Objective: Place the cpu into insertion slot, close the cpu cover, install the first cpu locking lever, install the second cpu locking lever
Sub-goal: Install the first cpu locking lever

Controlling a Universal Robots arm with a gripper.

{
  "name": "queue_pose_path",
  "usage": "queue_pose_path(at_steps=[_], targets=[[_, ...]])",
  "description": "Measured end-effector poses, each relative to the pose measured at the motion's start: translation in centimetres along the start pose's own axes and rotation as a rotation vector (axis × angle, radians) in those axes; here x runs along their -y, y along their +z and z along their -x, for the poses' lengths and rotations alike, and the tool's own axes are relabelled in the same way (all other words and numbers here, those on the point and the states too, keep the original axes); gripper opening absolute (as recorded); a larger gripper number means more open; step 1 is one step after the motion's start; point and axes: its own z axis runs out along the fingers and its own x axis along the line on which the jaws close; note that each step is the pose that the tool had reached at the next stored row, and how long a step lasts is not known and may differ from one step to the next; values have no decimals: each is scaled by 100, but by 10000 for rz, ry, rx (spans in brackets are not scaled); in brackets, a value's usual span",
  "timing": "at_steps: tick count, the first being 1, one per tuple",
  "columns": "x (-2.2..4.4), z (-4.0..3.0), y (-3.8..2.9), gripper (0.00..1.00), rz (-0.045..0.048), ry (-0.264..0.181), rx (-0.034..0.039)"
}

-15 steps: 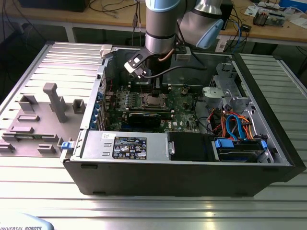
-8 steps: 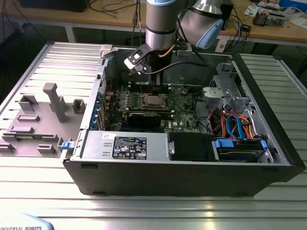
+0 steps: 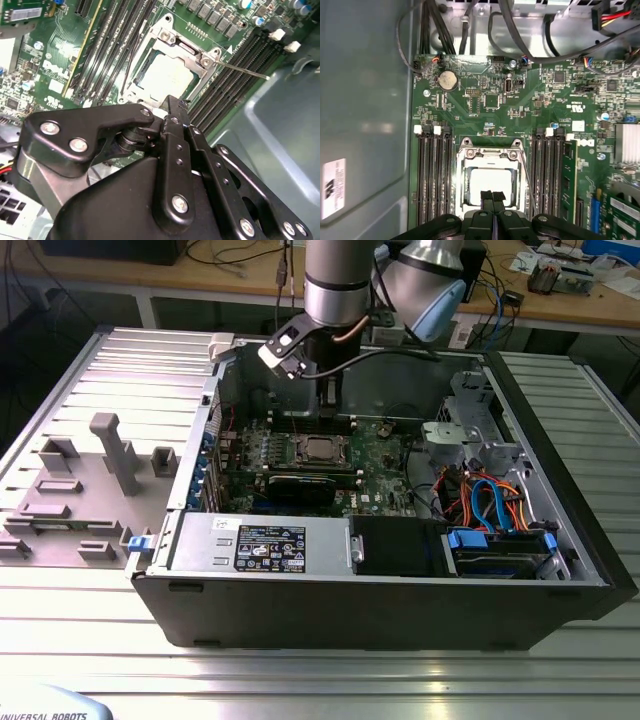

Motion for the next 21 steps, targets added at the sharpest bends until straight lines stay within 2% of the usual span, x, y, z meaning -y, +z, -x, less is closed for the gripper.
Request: queue_pose_path(at_steps=[4, 10, 16, 21], targets=[[-2, 0, -81, 11, 0, 0, 1], [-2, 0, -84, 11, 0, -26, 0], [-2, 0, -84, 11, -6, -896, -16], [-2, 0, -84, 11, -7, -1011, -18]])
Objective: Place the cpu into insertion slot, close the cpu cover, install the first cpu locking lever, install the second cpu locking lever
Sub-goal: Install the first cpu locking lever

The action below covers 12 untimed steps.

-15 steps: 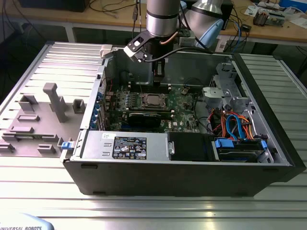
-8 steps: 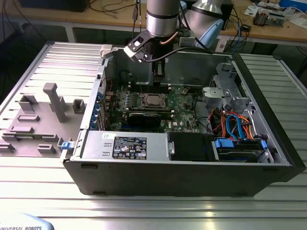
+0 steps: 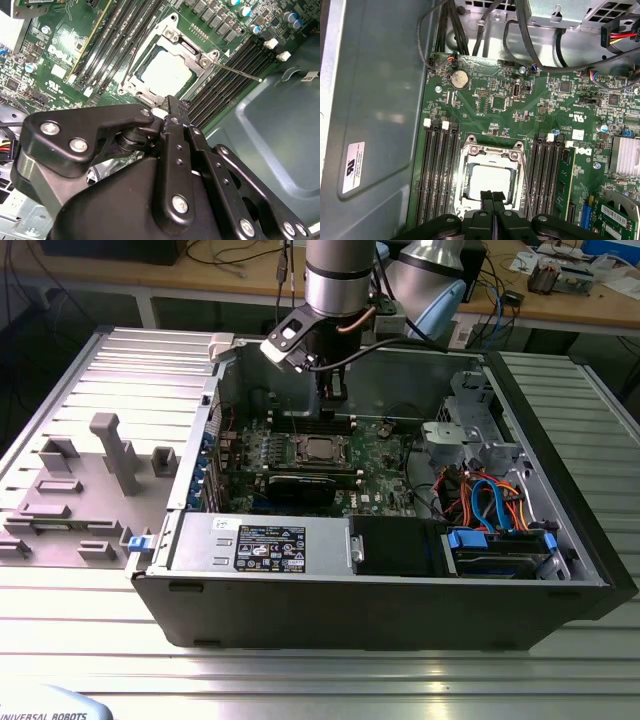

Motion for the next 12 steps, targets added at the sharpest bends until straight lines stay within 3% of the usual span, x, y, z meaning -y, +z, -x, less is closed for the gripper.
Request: queue_pose_path(at_steps=[12], targets=[[0, 0, 0, 11, 0, -131, -3]])
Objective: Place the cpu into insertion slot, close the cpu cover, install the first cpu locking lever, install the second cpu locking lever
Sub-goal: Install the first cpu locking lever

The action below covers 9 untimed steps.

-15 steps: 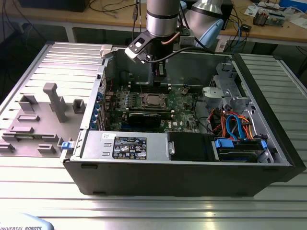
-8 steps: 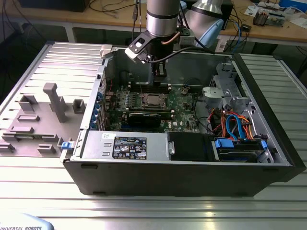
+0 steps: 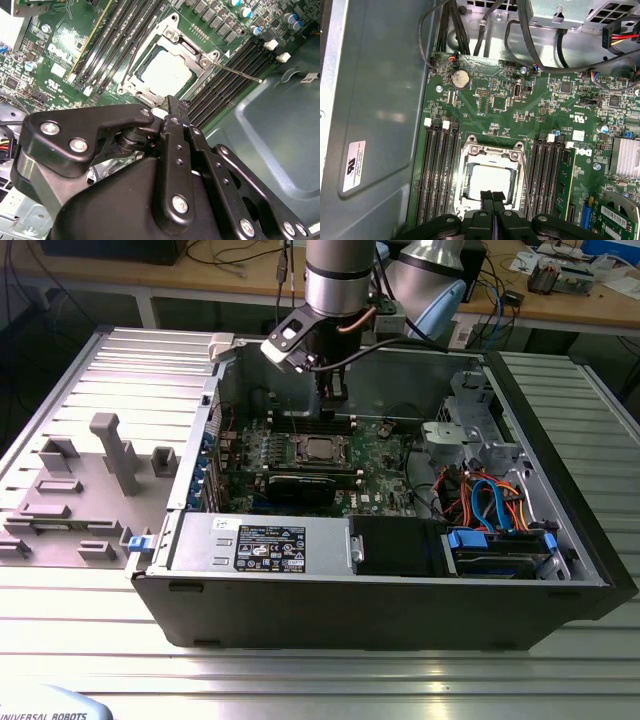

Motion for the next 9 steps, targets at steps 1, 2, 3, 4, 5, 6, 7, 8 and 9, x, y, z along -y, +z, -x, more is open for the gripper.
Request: queue_pose_path(at_steps=[1, 2, 3, 4, 5, 6, 7, 8, 9], targets=[[0, 0, 0, 11, -1, -33, 0], [0, 0, 0, 11, -1, -85, -2], [0, 0, 0, 11, -1, -137, -3], [0, 0, 0, 11, -2, -164, -3], [0, 0, 0, 11, -2, -189, -3], [0, 0, 0, 11, -2, -236, -4], [0, 0, 0, 11, -2, -266, -5], [0, 0, 0, 11, -2, -291, -6], [0, 0, 0, 11, -3, -323, -7]])
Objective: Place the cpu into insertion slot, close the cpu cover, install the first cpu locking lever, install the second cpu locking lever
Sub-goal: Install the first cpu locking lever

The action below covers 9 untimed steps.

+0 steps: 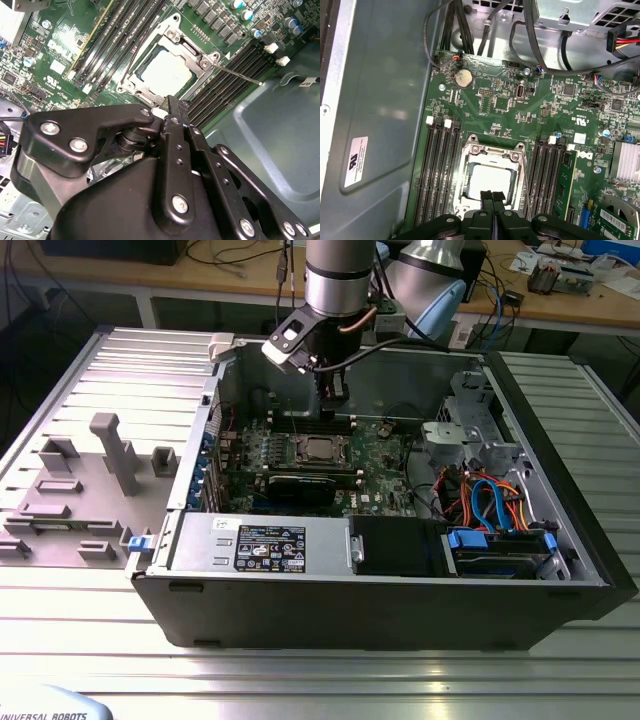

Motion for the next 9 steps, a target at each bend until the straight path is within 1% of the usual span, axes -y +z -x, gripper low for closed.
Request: queue_pose_path(at_steps=[5, 9], targets=[[0, 0, 0, 11, -1, -196, -3], [0, 0, 0, 11, -1, -237, -4]])
